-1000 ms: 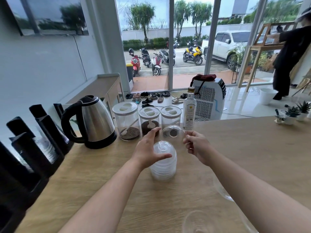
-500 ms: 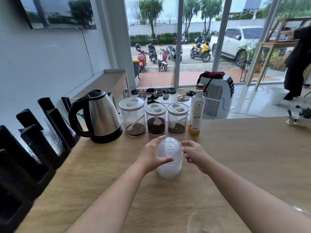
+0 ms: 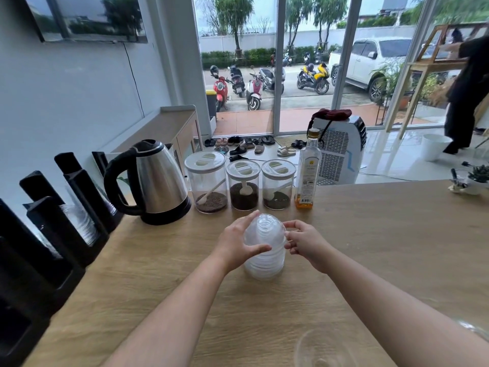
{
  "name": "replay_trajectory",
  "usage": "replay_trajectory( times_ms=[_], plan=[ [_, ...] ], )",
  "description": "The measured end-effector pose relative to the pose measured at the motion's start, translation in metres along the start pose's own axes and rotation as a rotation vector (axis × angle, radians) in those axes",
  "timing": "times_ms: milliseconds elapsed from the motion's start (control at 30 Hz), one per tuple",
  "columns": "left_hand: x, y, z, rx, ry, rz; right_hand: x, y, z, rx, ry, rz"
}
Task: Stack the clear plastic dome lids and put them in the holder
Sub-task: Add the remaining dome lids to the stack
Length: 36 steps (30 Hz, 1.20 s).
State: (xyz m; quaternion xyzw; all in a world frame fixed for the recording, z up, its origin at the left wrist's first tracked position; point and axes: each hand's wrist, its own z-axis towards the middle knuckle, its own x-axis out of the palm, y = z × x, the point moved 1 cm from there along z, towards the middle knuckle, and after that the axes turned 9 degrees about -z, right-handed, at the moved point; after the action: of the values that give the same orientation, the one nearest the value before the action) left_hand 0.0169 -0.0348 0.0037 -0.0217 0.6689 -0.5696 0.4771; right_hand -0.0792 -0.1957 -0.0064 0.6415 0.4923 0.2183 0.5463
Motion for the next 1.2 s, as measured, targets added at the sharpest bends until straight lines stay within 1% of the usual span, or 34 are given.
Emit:
replay_trajectory(
  times_ms=[133, 433, 667, 767, 833, 933, 1000, 1100, 1200],
  plan=[
    [0.001, 0.002, 0.001, 0.01, -0.004, 0.025, -0.002, 0.001, 0.0, -0.002, 0.006, -0.009],
    [0.002, 0.003, 0.0, -0.008, 0.004, 0.076, -0.002, -0.002, -0.001, -0.032, -0.006, -0.113],
    [0.0, 0.0, -0.001, -0.026, 0.015, 0.031, -0.003, 0.0, -0.005, -0.03, -0.007, -0.125],
    [-0.005, -0.003, 0.0, -0.024, 0.026, -0.027, -0.006, 0.005, -0.007, -0.02, -0.015, -0.074],
    [-0.01, -0.007, 0.001, 0.003, 0.008, -0.056, -0.011, 0.009, -0.009, -0.02, -0.041, -0.045],
    [-0.017, -0.019, 0.003, 0.048, -0.032, -0.127, -0.02, 0.014, -0.012, -0.022, -0.078, -0.066],
    [-0.019, -0.033, 0.004, 0.11, -0.086, -0.151, -0.028, 0.017, -0.016, -0.039, -0.114, -0.052],
    [-0.013, -0.056, 0.009, 0.232, -0.163, -0.04, -0.045, 0.02, -0.026, -0.065, -0.191, -0.073],
    [0.008, -0.077, 0.016, 0.331, -0.123, 0.059, -0.07, 0.013, -0.037, -0.093, -0.313, -0.118]
  ],
)
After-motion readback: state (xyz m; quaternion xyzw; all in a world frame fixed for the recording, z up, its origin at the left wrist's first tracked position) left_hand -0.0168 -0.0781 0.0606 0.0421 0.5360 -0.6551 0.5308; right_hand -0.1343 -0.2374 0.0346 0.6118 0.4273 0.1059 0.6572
